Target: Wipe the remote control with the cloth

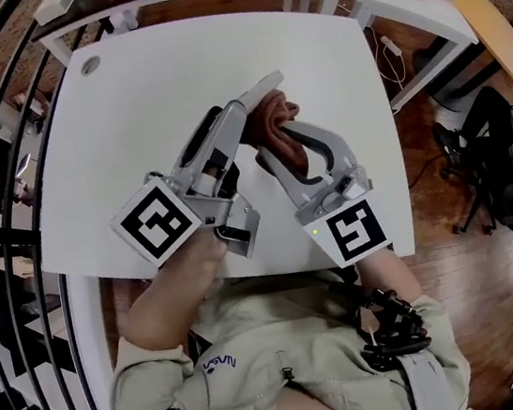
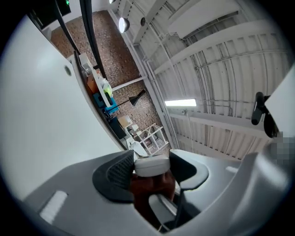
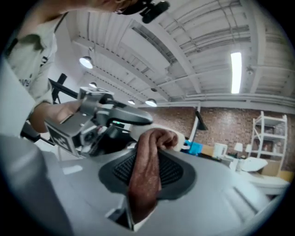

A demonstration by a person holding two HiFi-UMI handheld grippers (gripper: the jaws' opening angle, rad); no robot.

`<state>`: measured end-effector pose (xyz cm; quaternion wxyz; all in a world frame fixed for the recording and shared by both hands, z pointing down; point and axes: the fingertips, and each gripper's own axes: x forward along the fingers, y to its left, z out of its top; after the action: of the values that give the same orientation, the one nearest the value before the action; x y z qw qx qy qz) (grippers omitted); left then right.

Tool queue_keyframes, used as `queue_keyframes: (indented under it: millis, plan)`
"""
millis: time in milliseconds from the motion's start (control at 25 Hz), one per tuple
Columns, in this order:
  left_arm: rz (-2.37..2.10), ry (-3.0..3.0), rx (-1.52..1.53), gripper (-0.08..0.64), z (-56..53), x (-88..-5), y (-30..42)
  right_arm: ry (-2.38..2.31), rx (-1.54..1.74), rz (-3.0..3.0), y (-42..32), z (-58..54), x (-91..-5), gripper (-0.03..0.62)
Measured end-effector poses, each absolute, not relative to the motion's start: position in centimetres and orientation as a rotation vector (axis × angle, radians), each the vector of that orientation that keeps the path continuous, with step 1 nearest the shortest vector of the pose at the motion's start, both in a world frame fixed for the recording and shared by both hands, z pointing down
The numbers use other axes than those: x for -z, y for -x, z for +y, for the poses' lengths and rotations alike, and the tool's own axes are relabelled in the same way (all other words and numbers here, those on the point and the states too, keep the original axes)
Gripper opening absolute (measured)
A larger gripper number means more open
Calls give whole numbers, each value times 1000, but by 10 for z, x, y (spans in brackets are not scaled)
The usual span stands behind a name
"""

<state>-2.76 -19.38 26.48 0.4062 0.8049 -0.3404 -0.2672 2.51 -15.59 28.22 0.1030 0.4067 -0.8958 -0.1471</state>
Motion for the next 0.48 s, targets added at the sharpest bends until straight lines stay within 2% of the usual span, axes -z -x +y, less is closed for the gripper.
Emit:
queue_keyframes:
  millis: [120,360,480]
  plan:
    - [-850,-2062,655,252,-192,-263,24,-1382,287,-2605,-58,-185,-282,103]
    - [-925,-2126,600,252,-199,-270,27,-857,492,-2701,17,-136,-294,104]
    - [-1061,-2232,536,252,-216,-273,38,-1008,417,-2706,-6,-156,-289,104]
